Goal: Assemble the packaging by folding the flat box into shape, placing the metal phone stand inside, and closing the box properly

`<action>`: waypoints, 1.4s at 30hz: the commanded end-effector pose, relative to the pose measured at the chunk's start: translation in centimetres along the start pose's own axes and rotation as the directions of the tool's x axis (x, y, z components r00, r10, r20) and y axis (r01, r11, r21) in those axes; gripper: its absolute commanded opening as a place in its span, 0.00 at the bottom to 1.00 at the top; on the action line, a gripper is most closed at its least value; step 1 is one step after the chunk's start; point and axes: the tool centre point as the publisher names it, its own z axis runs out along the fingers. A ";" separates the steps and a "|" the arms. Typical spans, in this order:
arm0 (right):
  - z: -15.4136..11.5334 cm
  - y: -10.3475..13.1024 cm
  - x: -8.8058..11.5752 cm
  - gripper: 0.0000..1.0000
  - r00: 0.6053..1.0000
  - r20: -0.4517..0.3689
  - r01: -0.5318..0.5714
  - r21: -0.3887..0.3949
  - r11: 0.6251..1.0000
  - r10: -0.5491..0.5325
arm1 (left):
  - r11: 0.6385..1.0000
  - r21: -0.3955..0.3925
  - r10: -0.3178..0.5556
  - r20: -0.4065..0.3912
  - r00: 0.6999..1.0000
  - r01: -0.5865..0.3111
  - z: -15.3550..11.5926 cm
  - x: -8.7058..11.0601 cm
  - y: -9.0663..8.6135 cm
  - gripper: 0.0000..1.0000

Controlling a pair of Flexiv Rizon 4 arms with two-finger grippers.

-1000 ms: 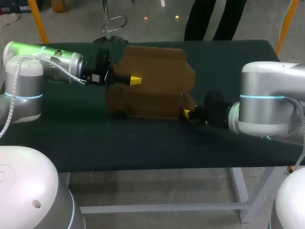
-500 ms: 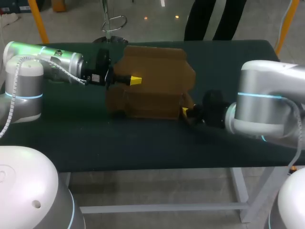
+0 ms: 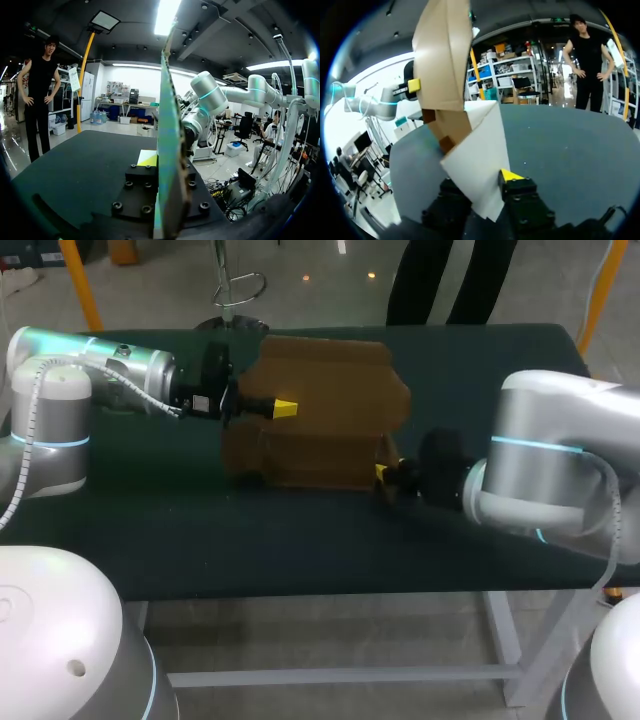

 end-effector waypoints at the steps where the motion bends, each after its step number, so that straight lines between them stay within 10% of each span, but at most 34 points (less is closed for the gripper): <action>1: 0.7 -0.1 0.8 0.33 0.999 0.053 -0.007 -0.020 1.000 0.008 | 1.000 -0.002 -0.001 -0.003 1.000 0.001 0.1 0.0 0.2 0.00; 42: -4.7 -1.8 2.7 0.64 0.996 0.082 0.038 0.090 0.995 -0.046 | 1.000 -0.002 -0.001 -0.003 1.000 0.001 0.1 0.0 0.2 0.00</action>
